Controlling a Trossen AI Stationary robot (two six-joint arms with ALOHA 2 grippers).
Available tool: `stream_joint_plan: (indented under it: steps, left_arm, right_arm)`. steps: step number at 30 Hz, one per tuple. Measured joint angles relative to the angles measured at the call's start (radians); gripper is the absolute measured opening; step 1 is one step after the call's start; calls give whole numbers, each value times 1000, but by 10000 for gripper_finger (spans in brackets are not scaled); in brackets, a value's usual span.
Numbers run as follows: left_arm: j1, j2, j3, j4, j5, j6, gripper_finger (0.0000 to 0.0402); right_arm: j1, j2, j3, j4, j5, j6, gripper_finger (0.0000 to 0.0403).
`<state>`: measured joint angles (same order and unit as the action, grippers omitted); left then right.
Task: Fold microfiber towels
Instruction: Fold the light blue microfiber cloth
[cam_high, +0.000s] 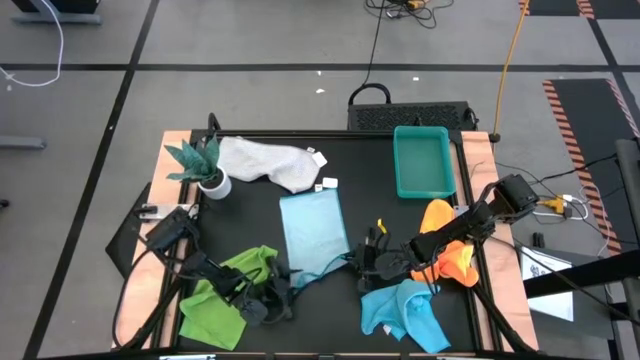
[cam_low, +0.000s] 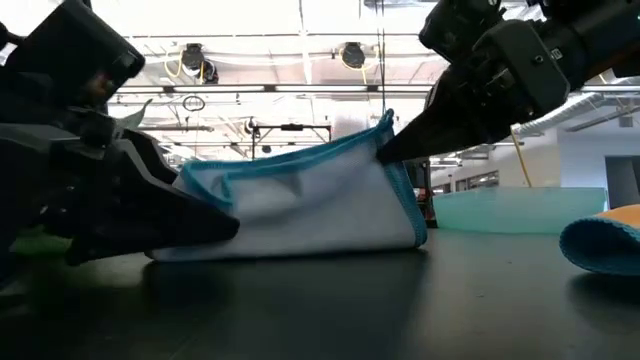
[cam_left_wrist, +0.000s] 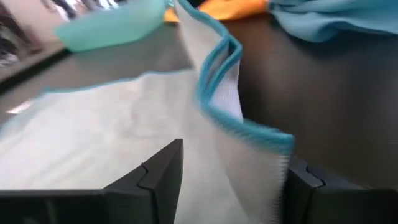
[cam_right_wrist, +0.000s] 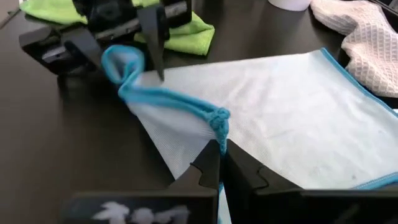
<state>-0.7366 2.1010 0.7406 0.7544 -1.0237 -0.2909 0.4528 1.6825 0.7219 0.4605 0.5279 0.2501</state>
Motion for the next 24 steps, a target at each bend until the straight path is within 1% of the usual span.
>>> stream_joint_plan:
  steps: [4,10,15,17,18,22,24]
  left_arm:
    - [-39,0,-1,2,-97,0,193]
    - [-97,1,-2,0,-213,-17,193]
    - [-101,1,-2,1,-246,-46,193]
    - [-87,1,-2,1,-235,-82,193]
    - [-76,0,-2,-1,-210,-100,193]
    - [-29,0,-2,-4,-59,-112,193]
    - [-11,0,-1,-3,-14,-122,193]
  right_arm:
    - [0,0,0,-23,0,6,0]
    - [0,0,0,-50,0,27,0]
    - [0,0,0,-49,0,28,0]
    - [0,0,0,-49,0,37,0]
    - [0,0,0,-49,0,38,0]
    - [0,0,0,-48,0,38,0]
    - [0,0,0,-48,0,38,0]
